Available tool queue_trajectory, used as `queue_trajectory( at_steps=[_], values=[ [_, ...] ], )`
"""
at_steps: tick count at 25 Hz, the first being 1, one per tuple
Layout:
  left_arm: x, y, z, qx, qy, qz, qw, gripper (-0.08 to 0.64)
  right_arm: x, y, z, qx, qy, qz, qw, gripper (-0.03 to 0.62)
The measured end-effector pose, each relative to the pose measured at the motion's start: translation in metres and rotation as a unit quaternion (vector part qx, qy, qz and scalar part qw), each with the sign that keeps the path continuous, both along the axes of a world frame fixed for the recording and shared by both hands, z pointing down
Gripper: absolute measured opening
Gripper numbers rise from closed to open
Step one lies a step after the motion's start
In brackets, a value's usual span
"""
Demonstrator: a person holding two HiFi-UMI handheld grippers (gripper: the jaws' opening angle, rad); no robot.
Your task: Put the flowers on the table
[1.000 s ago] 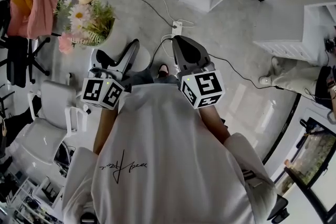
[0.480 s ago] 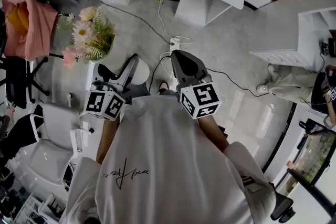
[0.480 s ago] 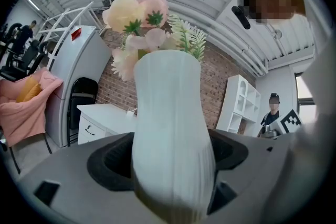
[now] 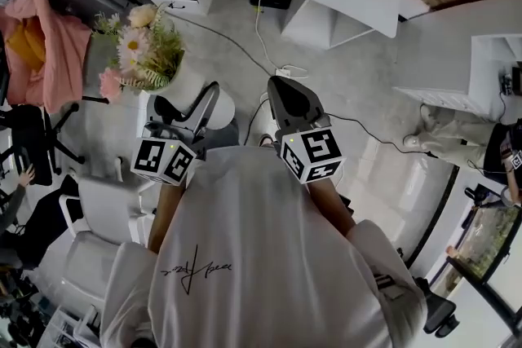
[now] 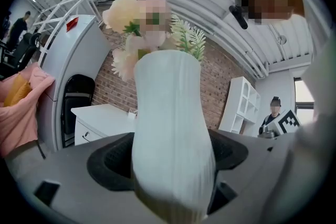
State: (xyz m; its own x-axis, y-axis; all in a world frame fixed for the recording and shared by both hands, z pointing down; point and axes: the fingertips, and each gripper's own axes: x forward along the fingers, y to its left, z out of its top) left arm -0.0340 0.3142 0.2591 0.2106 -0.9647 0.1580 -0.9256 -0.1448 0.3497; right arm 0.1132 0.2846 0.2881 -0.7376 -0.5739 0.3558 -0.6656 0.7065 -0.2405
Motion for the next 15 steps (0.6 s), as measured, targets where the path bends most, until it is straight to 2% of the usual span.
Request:
queue_trajectory(
  at_steps=[10, 15],
  values=[
    [-0.095, -0.045, -0.009, 0.011, 0.000, 0.025, 0.9996, 0.422, -0.105, -0.036, -0.005, 0.000, 0.008, 0.005, 1.000, 0.026],
    [-0.125, -0.054, -0.009, 0.018, 0.010, 0.041, 0.9989, 0.422, -0.137, -0.038, -0.008, 0.004, 0.017, 0.013, 1.000, 0.026]
  ],
)
